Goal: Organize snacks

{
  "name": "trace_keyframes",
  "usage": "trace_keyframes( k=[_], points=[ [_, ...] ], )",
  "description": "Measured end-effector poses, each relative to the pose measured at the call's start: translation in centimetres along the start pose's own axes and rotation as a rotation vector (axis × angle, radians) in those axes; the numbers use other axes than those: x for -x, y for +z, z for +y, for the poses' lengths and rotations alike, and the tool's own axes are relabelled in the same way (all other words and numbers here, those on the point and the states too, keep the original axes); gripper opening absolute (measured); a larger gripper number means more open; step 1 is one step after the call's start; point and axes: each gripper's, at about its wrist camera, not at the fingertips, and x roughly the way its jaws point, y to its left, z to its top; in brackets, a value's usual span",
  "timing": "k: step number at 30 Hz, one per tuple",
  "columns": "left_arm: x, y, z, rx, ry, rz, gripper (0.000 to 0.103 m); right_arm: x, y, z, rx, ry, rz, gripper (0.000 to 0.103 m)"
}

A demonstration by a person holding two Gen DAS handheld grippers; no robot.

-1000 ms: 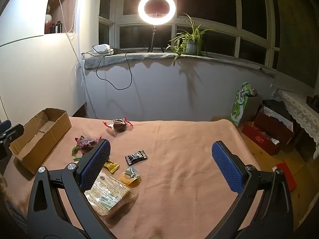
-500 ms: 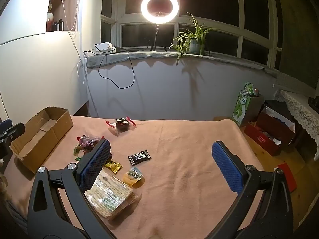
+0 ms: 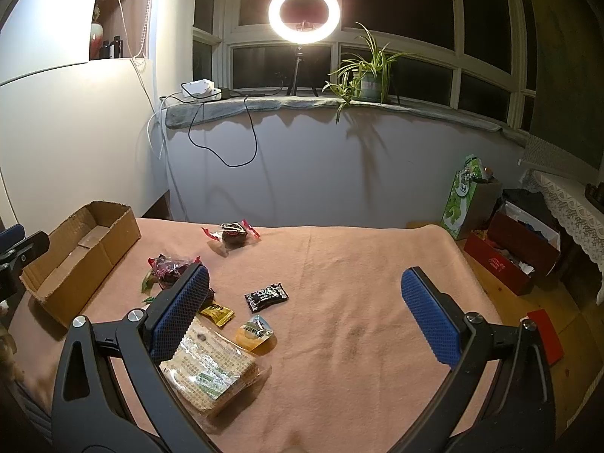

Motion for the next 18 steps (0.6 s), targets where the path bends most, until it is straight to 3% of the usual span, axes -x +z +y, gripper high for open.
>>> trace_keyframes(
  k=[18],
  points=[
    [0.11,0.24,-0.34,-0.007,-0.007,-0.004,0.083,-0.07,-0.07,0.03,0.002,-0.001,-0.002,0.103]
  ],
)
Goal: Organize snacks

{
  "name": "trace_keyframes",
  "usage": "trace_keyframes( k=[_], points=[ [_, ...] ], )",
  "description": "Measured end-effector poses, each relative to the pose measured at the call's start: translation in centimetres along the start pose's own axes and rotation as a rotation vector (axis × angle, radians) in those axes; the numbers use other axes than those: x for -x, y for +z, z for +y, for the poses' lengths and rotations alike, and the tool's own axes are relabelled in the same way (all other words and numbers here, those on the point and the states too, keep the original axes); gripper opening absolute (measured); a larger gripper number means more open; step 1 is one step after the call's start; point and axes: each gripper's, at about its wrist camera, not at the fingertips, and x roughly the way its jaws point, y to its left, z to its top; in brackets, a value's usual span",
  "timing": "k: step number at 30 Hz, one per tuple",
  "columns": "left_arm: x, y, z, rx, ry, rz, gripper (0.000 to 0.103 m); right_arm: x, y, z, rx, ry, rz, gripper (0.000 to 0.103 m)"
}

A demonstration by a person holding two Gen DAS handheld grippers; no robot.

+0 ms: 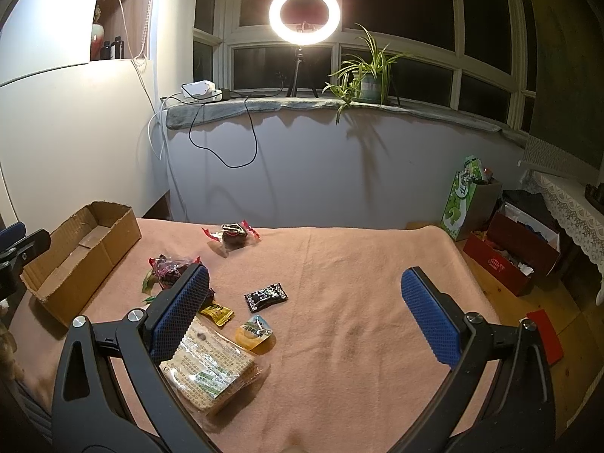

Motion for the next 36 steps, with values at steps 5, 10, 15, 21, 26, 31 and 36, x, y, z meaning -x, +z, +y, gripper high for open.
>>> trace_keyframes(
  k=[5,10,15,21,26,31,36],
  points=[
    [0.15,0.11,-0.15,-0.002,-0.002,-0.001,0.083,-0.02,0.0,0.02,-0.001,0.001,0.0,0.103],
    [0.13,0.06,-0.18,-0.002,-0.002,-0.001,0.083,-0.03,0.03,0.09,0.001,0.001,0.002,0.103],
    [0.13,0.04,-0.21,-0.001,-0.002,-0.002,0.083,0.03,0.03,0.09,-0.002,0.002,0.002,0.103],
    [0.12,0.22,-0.33,-0.001,-0.002,-0.002,0.083,-0.01,0.0,0.12,0.001,0.002,0.0,0.103],
    [0.13,0.23,-0.4,0.0,-0.001,-0.001,0.083,-0.01,0.0,0.13,-0.001,0.004,0.003,0.103],
    [0.08,0.17,-0.37,0.0,-0.001,-0.001,0.083,0.02,0.05,0.22,-0.001,0.006,0.009,0.103],
    [0.0,0.08,-0.38,0.001,-0.005,0.001,0.083,0.09,-0.11,0.72,0.0,0.007,0.008,0.103]
  ],
)
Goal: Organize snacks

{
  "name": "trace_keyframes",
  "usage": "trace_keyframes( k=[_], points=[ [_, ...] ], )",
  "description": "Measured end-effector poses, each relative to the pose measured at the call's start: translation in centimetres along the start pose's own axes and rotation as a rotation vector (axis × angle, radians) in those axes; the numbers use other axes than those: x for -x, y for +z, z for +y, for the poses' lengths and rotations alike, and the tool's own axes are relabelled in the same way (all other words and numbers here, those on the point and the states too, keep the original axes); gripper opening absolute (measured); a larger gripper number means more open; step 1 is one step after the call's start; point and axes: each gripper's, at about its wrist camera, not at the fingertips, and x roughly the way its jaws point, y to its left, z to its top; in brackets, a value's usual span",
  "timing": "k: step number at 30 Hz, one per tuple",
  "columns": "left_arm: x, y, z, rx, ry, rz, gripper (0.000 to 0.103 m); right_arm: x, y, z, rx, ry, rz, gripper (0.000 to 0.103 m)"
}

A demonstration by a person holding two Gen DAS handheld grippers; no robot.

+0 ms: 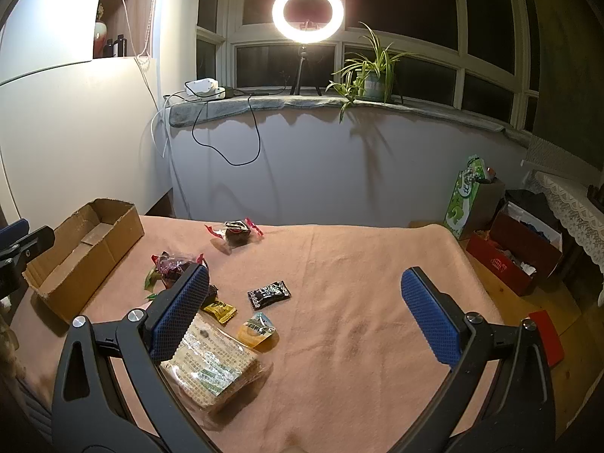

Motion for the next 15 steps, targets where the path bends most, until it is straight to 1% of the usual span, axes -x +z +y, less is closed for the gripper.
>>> trace_keyframes(
  k=[15],
  points=[
    [-0.7,-1.2,-0.1,0.0,-0.011,0.034,0.083,-1.2,-0.7,-0.2,0.015,0.035,0.037,0.103]
  ],
)
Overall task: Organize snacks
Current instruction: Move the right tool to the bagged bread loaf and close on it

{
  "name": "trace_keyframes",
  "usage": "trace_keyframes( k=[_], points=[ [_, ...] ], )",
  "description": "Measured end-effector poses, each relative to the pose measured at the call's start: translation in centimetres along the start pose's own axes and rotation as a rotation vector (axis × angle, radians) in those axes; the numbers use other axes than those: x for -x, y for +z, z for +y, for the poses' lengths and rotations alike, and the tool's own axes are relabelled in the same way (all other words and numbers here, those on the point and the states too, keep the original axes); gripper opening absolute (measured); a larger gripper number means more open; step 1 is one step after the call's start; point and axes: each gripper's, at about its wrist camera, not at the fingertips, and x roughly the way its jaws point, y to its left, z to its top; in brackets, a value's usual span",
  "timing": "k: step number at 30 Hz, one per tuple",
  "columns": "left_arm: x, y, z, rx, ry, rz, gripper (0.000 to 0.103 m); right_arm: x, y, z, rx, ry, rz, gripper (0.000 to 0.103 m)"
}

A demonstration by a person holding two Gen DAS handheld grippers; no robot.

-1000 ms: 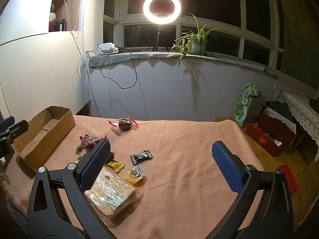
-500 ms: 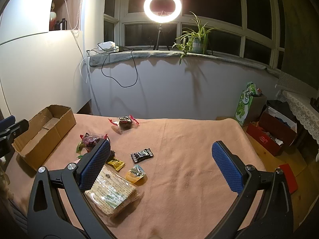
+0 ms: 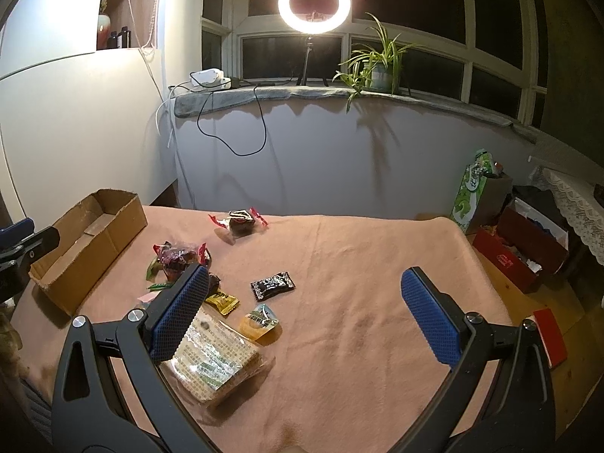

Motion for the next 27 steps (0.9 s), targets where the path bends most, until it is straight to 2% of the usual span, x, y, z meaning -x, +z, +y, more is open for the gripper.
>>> trace_keyframes(
  k=[8,20,24,27],
  points=[
    [-0.7,-1.6,-0.1,0.019,-0.033,0.062,0.083,-1.0,-0.3,0.0,0.035,0.088,0.044,0.103],
    [-2.8,-6.1,-2.2,0.079,-0.233,0.289,0.079,-7.2,-1.0,1.0,0.119,0.396,0.302,0.103],
    [-3.2,-6.8,-3.0,0.103,-0.283,0.338,0.076,-8.9,-1.5,2.3,0.14,0.51,0.397,0.098],
    [-3.4,-7.2,-3.6,0.116,-0.319,0.368,0.072,-9.7,-1.8,3.5,0.177,0.553,0.44,0.097]
  ],
)
